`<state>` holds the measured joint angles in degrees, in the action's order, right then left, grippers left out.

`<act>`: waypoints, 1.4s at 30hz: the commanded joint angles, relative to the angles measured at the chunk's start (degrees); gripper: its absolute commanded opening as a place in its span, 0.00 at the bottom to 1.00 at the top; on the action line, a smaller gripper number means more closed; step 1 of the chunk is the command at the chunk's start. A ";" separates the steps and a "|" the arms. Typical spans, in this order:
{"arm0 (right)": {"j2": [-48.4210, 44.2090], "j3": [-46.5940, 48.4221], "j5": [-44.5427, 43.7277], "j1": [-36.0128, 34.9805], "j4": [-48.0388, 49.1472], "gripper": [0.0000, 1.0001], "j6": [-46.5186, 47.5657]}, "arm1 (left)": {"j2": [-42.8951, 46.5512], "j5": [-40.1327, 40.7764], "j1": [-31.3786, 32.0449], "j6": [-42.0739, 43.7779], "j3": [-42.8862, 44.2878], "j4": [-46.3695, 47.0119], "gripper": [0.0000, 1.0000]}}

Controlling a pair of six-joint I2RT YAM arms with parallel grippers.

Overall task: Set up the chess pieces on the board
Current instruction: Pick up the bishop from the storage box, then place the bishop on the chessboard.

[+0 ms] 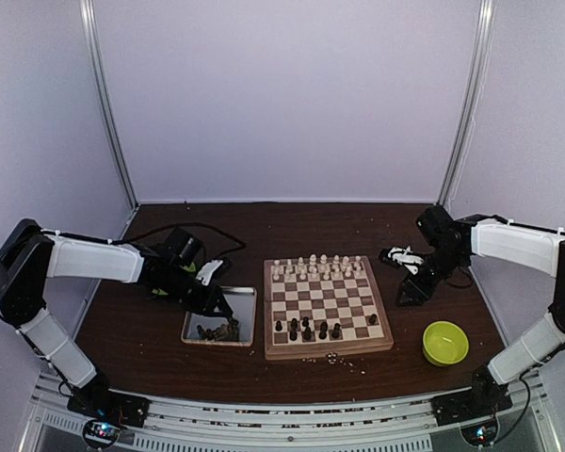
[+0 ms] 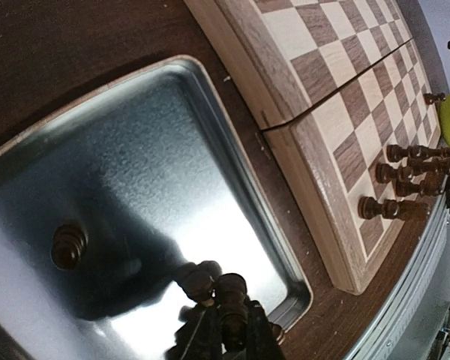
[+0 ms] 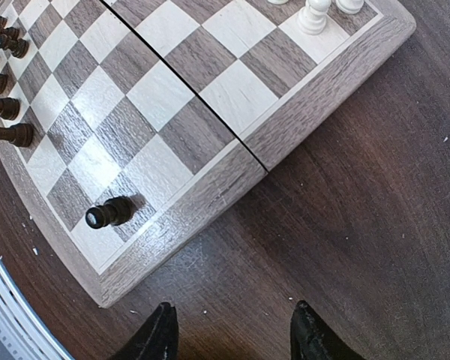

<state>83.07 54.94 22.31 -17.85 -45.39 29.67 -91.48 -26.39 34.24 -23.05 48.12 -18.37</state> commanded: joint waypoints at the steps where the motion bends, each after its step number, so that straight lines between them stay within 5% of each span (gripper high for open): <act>1: 0.27 1.30 0.83 0.31 -0.58 0.52 0.32 | 2.40 -3.03 -0.57 -1.08 1.97 4.87 0.00; 15: -0.08 1.49 1.24 0.27 -0.86 0.52 0.53 | 4.62 -0.11 2.16 -0.63 12.12 -0.78 0.00; 30: -1.77 1.27 1.17 0.28 -1.09 0.52 0.98 | -25.73 25.73 18.44 9.36 53.87 -32.82 0.00; 42: -1.59 1.46 1.43 0.21 -1.11 0.53 0.88 | -34.38 22.53 19.73 10.25 62.39 -37.50 0.00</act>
<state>82.72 55.13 23.20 -17.85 -45.74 30.26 -123.81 -2.76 53.89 -14.31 107.90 -53.04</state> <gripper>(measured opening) 0.530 0.072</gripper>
